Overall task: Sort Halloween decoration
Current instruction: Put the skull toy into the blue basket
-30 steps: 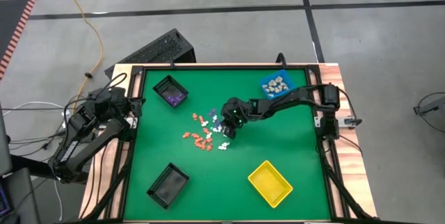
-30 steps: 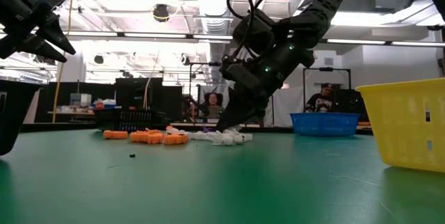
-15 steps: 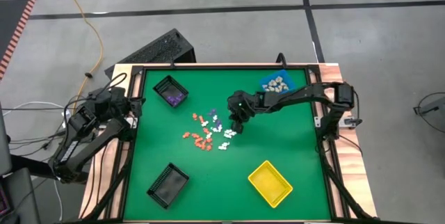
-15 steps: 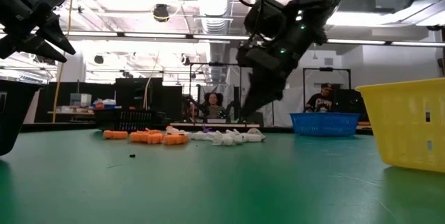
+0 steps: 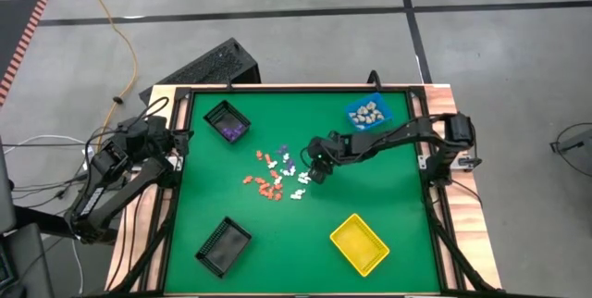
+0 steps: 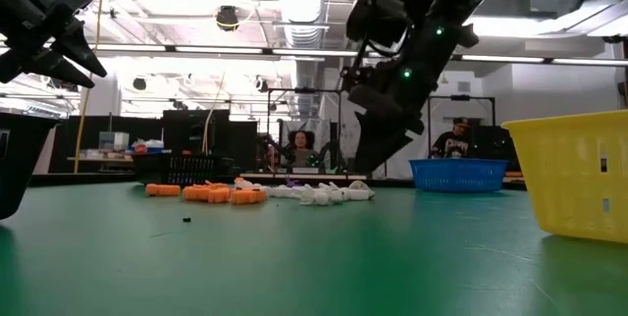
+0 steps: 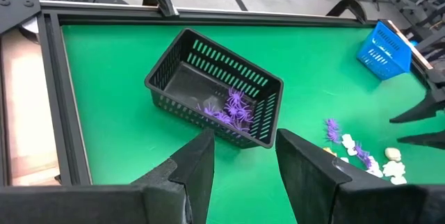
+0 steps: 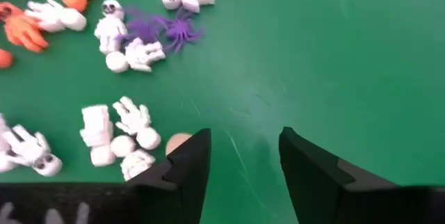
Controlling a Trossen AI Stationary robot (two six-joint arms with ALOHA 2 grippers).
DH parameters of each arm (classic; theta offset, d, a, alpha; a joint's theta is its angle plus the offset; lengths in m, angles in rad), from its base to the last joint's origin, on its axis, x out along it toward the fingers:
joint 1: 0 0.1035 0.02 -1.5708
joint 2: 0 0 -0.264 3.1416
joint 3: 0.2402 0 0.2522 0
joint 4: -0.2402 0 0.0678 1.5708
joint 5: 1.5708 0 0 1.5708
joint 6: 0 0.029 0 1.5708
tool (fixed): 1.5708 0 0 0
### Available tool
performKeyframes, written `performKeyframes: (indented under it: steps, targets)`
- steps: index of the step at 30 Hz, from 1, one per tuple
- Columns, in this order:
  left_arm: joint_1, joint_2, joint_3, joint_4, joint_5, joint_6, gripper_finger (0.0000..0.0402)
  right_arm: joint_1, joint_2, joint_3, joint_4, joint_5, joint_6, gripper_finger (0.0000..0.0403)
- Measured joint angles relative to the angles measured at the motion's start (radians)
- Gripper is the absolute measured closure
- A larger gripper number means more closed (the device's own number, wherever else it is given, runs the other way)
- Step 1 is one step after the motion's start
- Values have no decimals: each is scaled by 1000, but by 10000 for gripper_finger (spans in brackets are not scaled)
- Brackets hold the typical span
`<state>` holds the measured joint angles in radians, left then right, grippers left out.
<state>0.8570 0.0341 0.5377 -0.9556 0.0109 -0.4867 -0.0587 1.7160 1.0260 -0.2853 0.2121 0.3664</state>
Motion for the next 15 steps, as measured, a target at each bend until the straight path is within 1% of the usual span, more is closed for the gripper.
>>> performKeyframes:
  steps: [3, 6, 8, 15]
  targets:
    - [0, 0, 0, 0, 0, 0, 258, 21, -1, 0, 14, 9, 12, 200]
    - [0, 0, 0, 0, 0, -6, 258, 36, -1, 0, 32, -26, 55, 200]
    - [0, 0, 0, 0, 0, -7, 258, 48, -1, 0, 36, -27, 78, 200]
    - [0, 0, 0, 0, 0, -7, 258, 59, -2, 0, 39, -22, 89, 200]
